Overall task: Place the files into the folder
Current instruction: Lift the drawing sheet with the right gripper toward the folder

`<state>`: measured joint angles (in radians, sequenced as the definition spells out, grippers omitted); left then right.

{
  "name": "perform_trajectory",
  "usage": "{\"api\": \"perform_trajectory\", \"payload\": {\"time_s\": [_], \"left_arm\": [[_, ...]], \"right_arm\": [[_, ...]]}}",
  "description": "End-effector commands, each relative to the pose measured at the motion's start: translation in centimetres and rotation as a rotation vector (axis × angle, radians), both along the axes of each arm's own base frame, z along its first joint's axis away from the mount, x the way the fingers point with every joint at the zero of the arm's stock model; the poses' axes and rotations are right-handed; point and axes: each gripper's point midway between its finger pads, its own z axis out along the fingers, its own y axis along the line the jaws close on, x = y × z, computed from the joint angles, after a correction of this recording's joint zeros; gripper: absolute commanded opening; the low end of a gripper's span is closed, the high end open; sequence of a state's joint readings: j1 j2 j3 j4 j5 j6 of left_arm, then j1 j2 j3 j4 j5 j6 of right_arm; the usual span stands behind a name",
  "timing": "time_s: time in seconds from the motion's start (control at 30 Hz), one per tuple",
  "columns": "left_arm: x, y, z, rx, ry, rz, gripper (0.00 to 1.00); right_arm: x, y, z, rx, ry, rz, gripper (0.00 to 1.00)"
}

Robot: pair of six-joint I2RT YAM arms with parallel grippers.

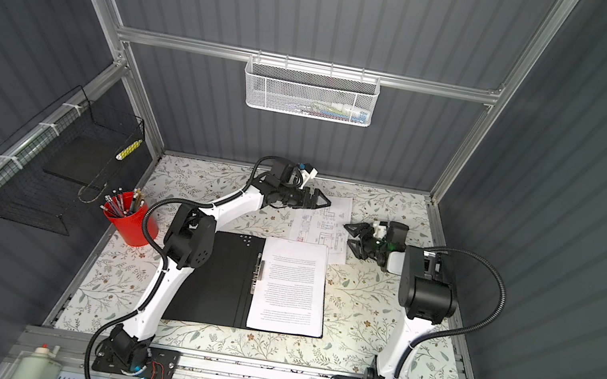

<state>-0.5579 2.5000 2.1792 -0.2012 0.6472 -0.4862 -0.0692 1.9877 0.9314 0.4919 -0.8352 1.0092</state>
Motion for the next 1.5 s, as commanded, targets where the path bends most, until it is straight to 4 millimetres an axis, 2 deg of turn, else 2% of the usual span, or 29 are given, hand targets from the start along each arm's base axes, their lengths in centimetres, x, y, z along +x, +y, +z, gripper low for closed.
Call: {"api": "perform_trajectory", "payload": {"time_s": [0.0,0.23,0.5,0.63,0.8,0.97,1.2,1.3,1.4,1.47], "left_arm": [[-1.6,-1.0,-4.3,0.059,0.072,-0.048,1.0],[-2.6,-0.4,-7.5,0.105,0.131,-0.065,1.0],[-4.5,0.5,-9.8,0.17,0.172,-0.119,1.0],[-4.9,0.7,-10.2,0.175,0.177,-0.124,1.0],[-4.7,0.7,-9.7,0.164,0.175,-0.119,1.0],[-4.4,0.4,-9.0,0.146,0.171,-0.113,1.0],[-3.9,0.3,-8.2,0.118,0.17,-0.1,1.0],[-3.0,0.2,-6.2,0.059,0.151,-0.09,1.0],[-1.9,0.1,-3.0,0.012,0.099,-0.08,1.0],[-1.5,0.1,-0.1,-0.019,0.039,-0.081,1.0]], "right_arm": [[-0.9,0.8,-0.3,-0.009,0.003,0.043,0.71],[-0.5,0.7,-0.4,-0.036,0.004,0.04,0.72],[1.5,1.3,0.4,-0.042,-0.019,0.096,0.75],[2.7,1.7,0.4,-0.032,-0.028,0.128,0.76],[3.5,2.3,0.4,-0.031,-0.038,0.156,0.73],[2.8,2.9,0.2,-0.075,-0.038,0.163,0.6],[2.5,2.6,-0.5,-0.119,-0.023,0.15,0.23],[2.7,2.3,-0.6,-0.162,-0.023,0.145,0.03],[2.9,1.8,-0.2,-0.215,-0.025,0.149,0.0],[3.1,1.6,0.5,-0.252,-0.048,0.151,0.0]]}}
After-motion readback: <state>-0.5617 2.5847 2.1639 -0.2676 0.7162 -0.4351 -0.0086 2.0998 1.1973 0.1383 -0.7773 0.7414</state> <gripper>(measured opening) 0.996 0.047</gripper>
